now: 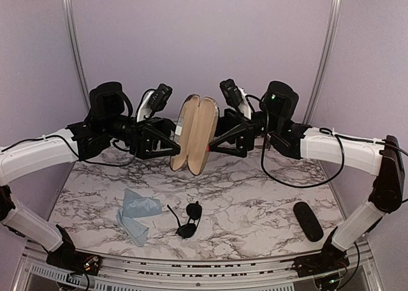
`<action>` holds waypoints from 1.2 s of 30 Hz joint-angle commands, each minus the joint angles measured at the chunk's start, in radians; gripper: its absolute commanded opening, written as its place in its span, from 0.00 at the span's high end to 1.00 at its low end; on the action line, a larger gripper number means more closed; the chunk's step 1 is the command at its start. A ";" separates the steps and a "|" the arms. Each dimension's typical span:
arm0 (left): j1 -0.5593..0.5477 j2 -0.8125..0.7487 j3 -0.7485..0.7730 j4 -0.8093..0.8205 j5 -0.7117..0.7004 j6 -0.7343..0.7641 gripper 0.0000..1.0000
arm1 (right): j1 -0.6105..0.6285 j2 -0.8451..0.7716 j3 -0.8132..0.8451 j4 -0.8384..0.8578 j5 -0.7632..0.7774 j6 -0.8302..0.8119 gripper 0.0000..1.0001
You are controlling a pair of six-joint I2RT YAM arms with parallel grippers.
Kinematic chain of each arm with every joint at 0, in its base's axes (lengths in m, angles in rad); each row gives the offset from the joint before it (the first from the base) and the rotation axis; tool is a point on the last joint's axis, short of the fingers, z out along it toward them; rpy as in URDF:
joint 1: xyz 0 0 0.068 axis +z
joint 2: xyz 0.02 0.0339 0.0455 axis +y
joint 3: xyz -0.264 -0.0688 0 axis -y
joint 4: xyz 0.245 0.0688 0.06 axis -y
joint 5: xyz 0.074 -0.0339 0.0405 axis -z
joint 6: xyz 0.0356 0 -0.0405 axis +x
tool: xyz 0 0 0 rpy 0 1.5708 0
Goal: Organize the sunglasses
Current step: Open the sunglasses case, then pass from the left arm to the right
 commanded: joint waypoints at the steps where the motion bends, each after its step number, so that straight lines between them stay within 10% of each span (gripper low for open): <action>1: -0.008 -0.041 0.022 0.057 0.026 -0.004 1.00 | -0.025 -0.058 0.025 -0.141 0.053 -0.090 0.06; 26: 0.010 -0.045 -0.035 0.061 -0.354 0.091 1.00 | 0.069 -0.334 -0.143 -0.422 0.844 -0.118 0.00; 36: 0.009 -0.035 -0.039 0.061 -0.353 0.096 1.00 | 0.101 -0.276 -0.130 -0.344 0.910 -0.056 0.29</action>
